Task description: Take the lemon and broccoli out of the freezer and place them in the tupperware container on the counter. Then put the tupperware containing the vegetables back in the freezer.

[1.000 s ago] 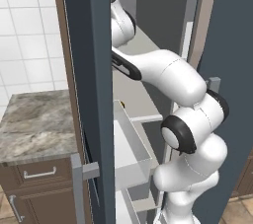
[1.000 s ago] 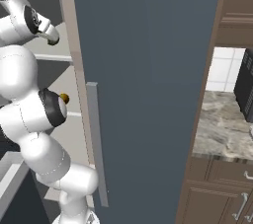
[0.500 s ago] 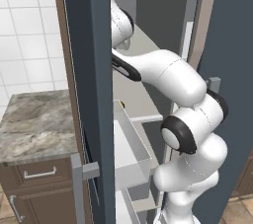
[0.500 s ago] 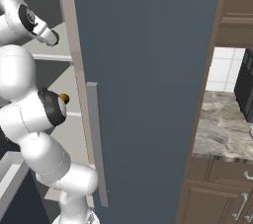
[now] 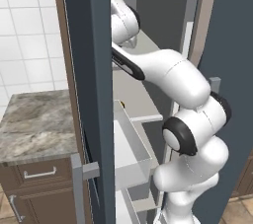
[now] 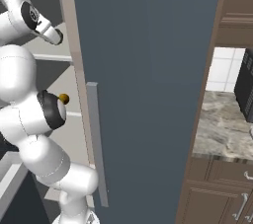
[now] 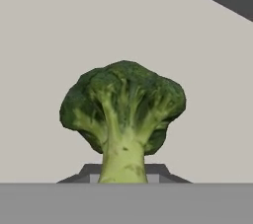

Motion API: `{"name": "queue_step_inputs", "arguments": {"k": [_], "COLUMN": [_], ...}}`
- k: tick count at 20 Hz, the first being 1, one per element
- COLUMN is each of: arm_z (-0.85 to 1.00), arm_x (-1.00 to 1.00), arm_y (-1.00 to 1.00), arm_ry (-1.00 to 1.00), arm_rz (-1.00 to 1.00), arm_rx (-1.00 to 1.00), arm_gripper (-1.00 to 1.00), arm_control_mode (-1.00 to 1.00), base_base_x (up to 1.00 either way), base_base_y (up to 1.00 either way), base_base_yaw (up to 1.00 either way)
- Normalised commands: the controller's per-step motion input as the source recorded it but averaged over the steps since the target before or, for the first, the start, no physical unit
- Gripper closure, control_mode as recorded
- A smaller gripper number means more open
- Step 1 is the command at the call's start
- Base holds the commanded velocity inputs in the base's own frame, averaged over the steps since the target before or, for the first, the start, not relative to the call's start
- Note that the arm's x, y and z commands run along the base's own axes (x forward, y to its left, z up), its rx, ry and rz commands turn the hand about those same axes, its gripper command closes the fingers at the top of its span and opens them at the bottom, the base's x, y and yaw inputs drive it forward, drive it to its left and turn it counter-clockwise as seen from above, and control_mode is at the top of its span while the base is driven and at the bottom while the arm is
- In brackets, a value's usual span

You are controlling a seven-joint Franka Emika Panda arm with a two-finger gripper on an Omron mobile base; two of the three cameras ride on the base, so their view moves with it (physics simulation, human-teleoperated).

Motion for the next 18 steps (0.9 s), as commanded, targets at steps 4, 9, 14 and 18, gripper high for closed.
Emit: {"name": "queue_step_inputs", "arguments": {"k": [4,9,14,18], "arm_z": [0.00,0.14,0.34,0.27], "arm_x": [-0.55,-0.80,-0.97,-1.00], "arm_y": [-0.26,-0.31,-0.34,-0.31], "arm_ry": [-0.18,-0.26,-0.16,-0.01], "arm_rz": [0.00,0.07,0.13,0.16], "arm_rx": [0.02,0.02,0.07,0.08], "arm_gripper": [1.00,1.00,1.00,1.00], "arm_control_mode": [-1.00,-1.00,-1.00,-1.00], "base_base_x": [0.00,0.00,0.00,0.00], "base_base_y": [0.00,0.00,0.00,0.00], "base_base_yaw": [0.00,0.00,0.00,0.00]}}
